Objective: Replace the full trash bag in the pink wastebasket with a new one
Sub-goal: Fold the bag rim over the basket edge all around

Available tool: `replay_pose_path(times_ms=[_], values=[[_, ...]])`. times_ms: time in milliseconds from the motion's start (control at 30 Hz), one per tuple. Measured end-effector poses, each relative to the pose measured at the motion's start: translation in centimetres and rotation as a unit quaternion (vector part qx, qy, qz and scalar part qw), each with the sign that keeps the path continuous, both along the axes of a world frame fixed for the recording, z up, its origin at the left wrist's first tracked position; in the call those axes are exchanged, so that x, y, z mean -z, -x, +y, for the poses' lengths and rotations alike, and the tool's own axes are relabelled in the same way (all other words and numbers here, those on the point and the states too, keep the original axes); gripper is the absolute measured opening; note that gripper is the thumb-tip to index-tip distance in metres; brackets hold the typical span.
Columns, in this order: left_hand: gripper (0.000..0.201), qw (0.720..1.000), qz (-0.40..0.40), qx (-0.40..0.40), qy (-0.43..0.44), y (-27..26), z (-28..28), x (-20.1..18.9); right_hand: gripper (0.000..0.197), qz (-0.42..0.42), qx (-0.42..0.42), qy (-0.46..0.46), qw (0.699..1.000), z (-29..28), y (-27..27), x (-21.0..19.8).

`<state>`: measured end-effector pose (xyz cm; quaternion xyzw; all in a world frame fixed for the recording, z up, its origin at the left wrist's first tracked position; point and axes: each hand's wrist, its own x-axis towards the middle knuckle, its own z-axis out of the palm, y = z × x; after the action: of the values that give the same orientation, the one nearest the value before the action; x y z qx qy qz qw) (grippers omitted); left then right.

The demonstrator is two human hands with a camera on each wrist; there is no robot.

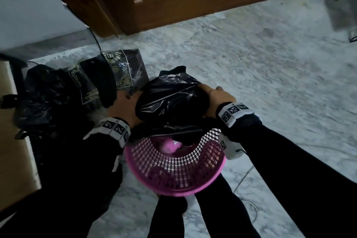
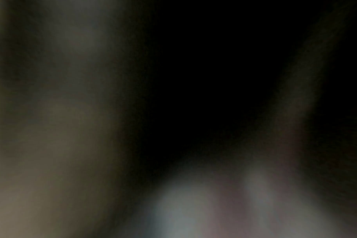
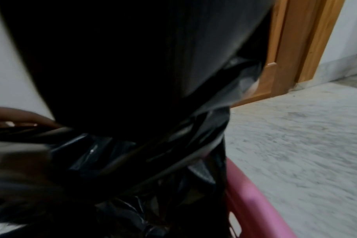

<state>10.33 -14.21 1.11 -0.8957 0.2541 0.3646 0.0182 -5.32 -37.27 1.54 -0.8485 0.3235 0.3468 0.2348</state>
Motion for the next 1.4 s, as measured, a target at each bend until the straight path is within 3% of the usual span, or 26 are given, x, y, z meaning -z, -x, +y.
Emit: replay_pose_path(times_ms=[133,267,400,533,767,867,933,1033,1133,1233,1333,1400], values=[[0.064,0.998,0.044,-0.013,-0.048,-0.4,-0.4,1.7,0.098,0.063,-0.03,-0.054,0.996,-1.1,0.6,1.5],[0.062,0.996,0.06,-0.03,-0.065,0.6,-0.2,2.9,0.086,0.068,-0.027,-0.018,0.997,-1.0,1.6,2.8],[0.076,0.998,0.046,-0.045,0.016,1.5,1.0,3.0,0.08,0.027,-0.003,0.02,0.999,-0.4,2.5,3.4],[0.076,0.993,-0.037,0.041,0.1,3.0,3.3,2.8,0.069,-0.053,-0.025,0.044,0.997,0.3,3.8,3.5],[0.086,0.992,-0.003,0.045,0.121,3.5,6.2,3.7,0.053,-0.058,-0.051,0.017,0.997,0.4,4.9,3.5],[0.074,0.997,0.016,0.021,0.077,3.5,6.2,3.6,0.054,-0.041,-0.063,-0.002,0.997,0.6,4.7,3.4],[0.051,0.998,0.038,-0.022,0.048,3.6,6.1,3.3,0.058,-0.045,-0.036,-0.005,0.998,1.0,4.9,3.3],[0.037,0.997,0.032,-0.025,0.059,3.9,6.2,3.0,0.061,-0.132,-0.054,0.065,0.988,1.9,5.7,3.0],[0.048,0.989,0.027,-0.05,0.138,4.5,7.0,2.9,0.065,-0.234,-0.092,0.131,0.959,2.7,6.8,2.7],[0.05,0.973,0.04,-0.121,0.192,4.9,7.9,2.5,0.056,-0.261,-0.128,0.149,0.945,3.3,7.6,2.4],[0.06,0.981,0.043,-0.088,0.17,5.7,8.5,2.1,0.046,-0.198,-0.087,0.126,0.968,3.3,8.8,1.7],[0.078,0.988,0.052,-0.028,0.14,6.2,9.2,2.0,0.049,-0.14,-0.029,0.104,0.984,3.1,9.9,1.5]])
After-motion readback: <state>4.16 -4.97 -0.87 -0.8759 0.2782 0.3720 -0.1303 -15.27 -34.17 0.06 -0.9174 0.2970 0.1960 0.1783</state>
